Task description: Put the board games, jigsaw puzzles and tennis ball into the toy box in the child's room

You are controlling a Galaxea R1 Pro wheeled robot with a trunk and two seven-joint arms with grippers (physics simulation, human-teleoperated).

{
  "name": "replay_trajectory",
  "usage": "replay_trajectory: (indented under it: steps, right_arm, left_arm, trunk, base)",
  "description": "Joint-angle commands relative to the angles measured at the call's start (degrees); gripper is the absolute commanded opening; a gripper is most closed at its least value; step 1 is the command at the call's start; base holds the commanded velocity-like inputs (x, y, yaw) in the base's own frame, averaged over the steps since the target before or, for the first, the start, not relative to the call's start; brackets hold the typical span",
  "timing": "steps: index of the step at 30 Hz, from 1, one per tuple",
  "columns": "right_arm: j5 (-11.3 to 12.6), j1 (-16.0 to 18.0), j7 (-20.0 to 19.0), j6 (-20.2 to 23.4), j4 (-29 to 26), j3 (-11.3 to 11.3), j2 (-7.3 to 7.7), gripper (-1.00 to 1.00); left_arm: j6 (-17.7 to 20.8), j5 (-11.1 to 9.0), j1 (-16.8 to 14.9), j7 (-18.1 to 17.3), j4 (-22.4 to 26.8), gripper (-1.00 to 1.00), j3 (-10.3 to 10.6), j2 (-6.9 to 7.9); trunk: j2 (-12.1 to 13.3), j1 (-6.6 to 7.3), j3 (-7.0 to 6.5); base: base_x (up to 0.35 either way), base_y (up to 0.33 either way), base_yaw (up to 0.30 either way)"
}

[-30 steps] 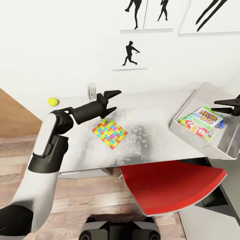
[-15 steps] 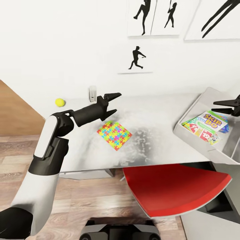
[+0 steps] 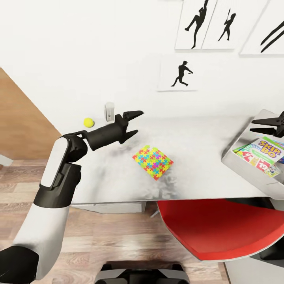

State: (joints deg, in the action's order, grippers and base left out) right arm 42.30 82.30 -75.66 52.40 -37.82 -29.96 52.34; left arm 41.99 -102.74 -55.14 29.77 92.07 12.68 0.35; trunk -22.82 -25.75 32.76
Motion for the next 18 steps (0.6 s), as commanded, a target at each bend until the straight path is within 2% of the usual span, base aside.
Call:
replay_trajectory:
  steps: [1, 6, 8, 9, 12, 13, 14, 15, 18]
  right_arm:
    - [0.33, 0.15, -0.10, 0.37, 0.04, -0.38, 0.07, 1.00]
    - [0.34, 0.38, 1.17, 0.46, 0.04, -0.43, -0.50, 1.00]
    - [0.39, 0.61, 3.10, 0.64, 0.03, -0.47, -1.76, 1.00]
    - [0.39, 0.61, 3.10, 0.64, 0.03, -0.47, -1.76, 1.00]
    - [0.44, 0.96, 7.04, 1.56, -0.28, -0.43, -5.26, 1.00]
    - [0.44, 0.96, 7.04, 1.56, -0.28, -0.43, -5.26, 1.00]
    - [0.45, 1.04, 8.53, 2.07, -0.57, -0.40, -6.63, 1.00]
    - [0.45, 1.04, 8.53, 2.07, -0.57, -0.40, -6.63, 1.00]
    - [0.48, 1.31, 13.83, 3.57, -2.05, -0.28, -10.32, 1.00]
  left_arm:
    - [-0.07, -0.59, -0.06, 0.56, 0.04, 1.00, 0.03, 0.03]
    - [0.00, -0.50, 0.24, 0.69, 0.04, 1.00, 0.00, 0.27]
    - [0.41, -0.35, 0.89, 0.80, 0.06, 1.00, -0.24, 1.09]
    - [0.41, -0.35, 0.89, 0.80, 0.06, 1.00, -0.24, 1.09]
    - [1.40, -0.25, 3.01, 0.18, 0.08, 1.00, -1.44, 4.42]
    - [1.40, -0.25, 3.01, 0.18, 0.08, 1.00, -1.44, 4.42]
    - [1.65, -0.25, 3.94, -0.44, 0.09, 1.00, -2.24, 5.84]
    - [1.65, -0.25, 3.94, -0.44, 0.09, 1.00, -2.24, 5.84]
    - [2.30, -0.26, 6.76, -4.19, 0.11, 1.00, -5.43, 9.76]
  trunk:
    - [-0.10, -0.04, 0.00]
    - [-0.10, -0.04, -0.45]
    - [-0.10, -0.04, -0.63]
    - [-0.10, -0.04, -0.71]
    - [-0.10, -0.04, -0.98]
    - [-0.10, -0.04, -1.06]
    - [-0.10, -0.04, -1.15]
    - [-0.10, -0.04, -1.24]
    - [-0.10, -0.04, -1.50]
  base:
    - [0.000, 0.151, 0.089]
    - [0.000, 0.098, 0.107]
    - [0.000, 0.056, 0.130]
    - [0.000, 0.049, 0.134]
    - [0.000, 0.032, 0.143]
    - [0.000, 0.025, 0.147]
    - [0.000, 0.020, 0.150]
    - [0.000, 0.020, 0.150]
    - [0.000, 0.013, 0.154]
